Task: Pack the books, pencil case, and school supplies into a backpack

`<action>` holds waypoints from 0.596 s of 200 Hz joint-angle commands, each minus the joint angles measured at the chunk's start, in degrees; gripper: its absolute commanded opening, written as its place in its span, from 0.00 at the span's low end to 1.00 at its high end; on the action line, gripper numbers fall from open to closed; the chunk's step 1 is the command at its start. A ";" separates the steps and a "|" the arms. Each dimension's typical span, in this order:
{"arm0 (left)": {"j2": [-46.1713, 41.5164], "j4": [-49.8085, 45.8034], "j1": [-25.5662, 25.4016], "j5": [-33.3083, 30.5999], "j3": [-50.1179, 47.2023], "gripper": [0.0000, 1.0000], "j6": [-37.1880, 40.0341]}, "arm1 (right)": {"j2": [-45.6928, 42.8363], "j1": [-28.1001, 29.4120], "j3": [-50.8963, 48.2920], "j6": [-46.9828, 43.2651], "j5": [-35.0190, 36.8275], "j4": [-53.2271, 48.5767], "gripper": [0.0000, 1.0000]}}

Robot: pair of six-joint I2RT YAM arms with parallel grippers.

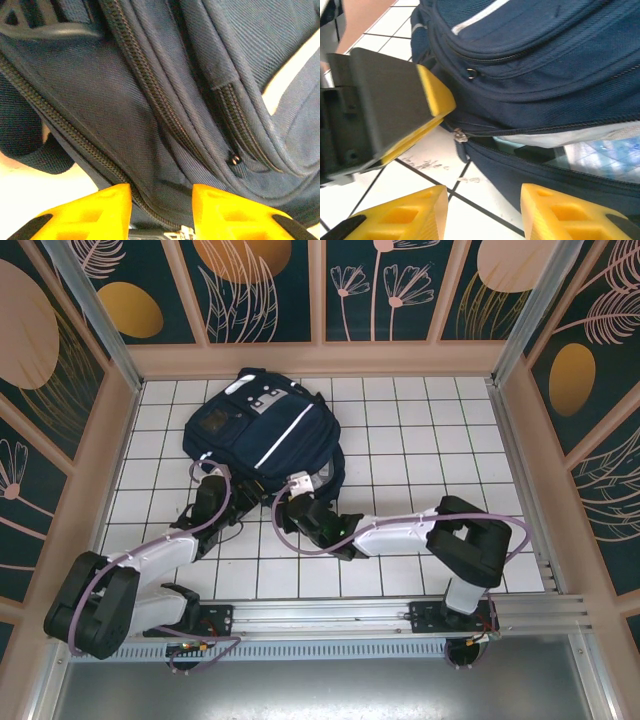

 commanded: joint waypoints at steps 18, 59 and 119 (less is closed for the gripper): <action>-8.94 -0.39 -0.38 1.79 -4.21 0.35 6.45 | -3.26 -3.28 -1.44 -0.39 2.64 -1.80 0.44; -15.36 -1.63 -5.17 -1.10 -7.35 0.36 12.83 | -8.84 -7.94 -4.50 -0.79 -0.39 -0.88 0.45; -11.36 4.84 -7.23 -2.21 -9.62 0.46 19.17 | -16.44 -12.29 -10.39 -0.11 -3.16 1.38 0.46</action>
